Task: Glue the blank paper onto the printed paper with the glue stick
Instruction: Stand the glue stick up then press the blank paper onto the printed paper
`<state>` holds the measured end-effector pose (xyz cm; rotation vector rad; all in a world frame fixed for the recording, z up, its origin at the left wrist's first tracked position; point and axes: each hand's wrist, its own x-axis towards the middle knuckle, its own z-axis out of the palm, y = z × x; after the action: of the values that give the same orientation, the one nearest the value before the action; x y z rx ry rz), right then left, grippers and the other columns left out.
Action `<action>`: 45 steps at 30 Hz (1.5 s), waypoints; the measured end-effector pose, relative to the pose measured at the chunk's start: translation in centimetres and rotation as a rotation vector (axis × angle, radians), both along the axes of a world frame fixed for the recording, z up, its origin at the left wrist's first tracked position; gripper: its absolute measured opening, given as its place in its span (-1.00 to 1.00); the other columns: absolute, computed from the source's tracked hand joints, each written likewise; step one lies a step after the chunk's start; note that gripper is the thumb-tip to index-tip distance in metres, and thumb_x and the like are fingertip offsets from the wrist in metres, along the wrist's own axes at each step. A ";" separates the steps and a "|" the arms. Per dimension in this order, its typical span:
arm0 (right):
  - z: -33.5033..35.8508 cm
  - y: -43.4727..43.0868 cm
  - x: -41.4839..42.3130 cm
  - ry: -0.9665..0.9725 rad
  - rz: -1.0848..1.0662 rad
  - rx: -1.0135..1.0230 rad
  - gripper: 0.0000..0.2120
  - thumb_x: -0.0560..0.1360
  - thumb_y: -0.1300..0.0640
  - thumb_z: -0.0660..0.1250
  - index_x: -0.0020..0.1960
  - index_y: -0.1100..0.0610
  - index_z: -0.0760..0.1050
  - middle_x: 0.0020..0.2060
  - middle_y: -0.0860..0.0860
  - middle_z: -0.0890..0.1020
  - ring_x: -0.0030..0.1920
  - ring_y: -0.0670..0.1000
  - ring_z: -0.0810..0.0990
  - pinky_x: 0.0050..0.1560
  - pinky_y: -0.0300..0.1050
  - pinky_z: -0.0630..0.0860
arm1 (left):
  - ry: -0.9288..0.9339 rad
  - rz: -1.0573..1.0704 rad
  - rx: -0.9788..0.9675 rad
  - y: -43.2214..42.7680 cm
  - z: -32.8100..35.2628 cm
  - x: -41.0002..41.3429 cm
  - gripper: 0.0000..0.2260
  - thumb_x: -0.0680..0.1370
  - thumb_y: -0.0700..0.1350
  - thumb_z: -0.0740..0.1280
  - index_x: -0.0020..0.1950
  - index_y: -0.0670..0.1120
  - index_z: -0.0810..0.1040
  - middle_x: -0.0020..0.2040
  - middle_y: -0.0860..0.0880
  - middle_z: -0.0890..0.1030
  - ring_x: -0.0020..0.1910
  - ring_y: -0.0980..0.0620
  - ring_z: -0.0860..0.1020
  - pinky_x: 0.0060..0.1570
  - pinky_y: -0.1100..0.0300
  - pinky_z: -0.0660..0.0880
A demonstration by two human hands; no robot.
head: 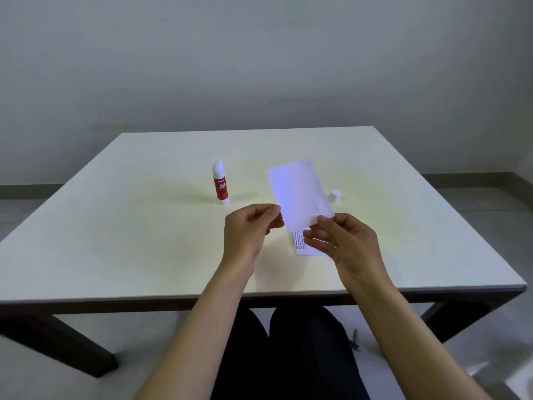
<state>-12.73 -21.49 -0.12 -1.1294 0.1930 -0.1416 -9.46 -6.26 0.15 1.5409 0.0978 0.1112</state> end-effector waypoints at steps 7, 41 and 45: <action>0.0 -3.0 0.9 0.058 0.046 -0.189 -0.92 0.48 0.29 0.35 -0.18 0.24 0.59 -0.37 0.07 0.58 -0.43 0.03 0.54 -0.40 -0.19 0.56 | 0.059 -0.043 0.112 -0.8 0.2 1.2 -0.80 0.40 -0.19 0.37 -0.43 -0.02 0.59 -0.48 0.09 0.64 -0.44 0.20 0.60 -0.27 0.25 0.42; -2.1 -4.7 3.3 0.224 0.093 -1.019 -0.92 0.35 0.37 0.31 -0.32 0.33 0.51 -0.53 0.13 0.54 -0.60 0.02 0.42 -0.58 -0.23 0.41 | 0.087 -0.119 0.679 -2.3 -2.8 3.0 -0.91 0.37 -0.17 0.38 -0.33 -0.10 0.63 -0.44 0.07 0.57 -0.35 0.00 0.54 -0.28 0.19 0.45; -2.4 -4.3 3.4 0.195 0.092 -1.114 -0.93 0.34 0.37 0.31 -0.32 0.34 0.46 -0.52 0.08 0.50 -0.47 0.09 0.45 -0.38 -0.06 0.46 | 0.058 -0.122 0.768 -2.6 -3.0 3.2 -0.93 0.37 -0.16 0.39 -0.31 -0.10 0.64 -0.43 0.10 0.56 -0.27 -0.02 0.59 -0.27 0.19 0.47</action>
<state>-9.38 -25.79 -2.50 -2.2628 0.2404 -0.0465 -6.27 -8.81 -2.83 2.3126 0.0023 0.0018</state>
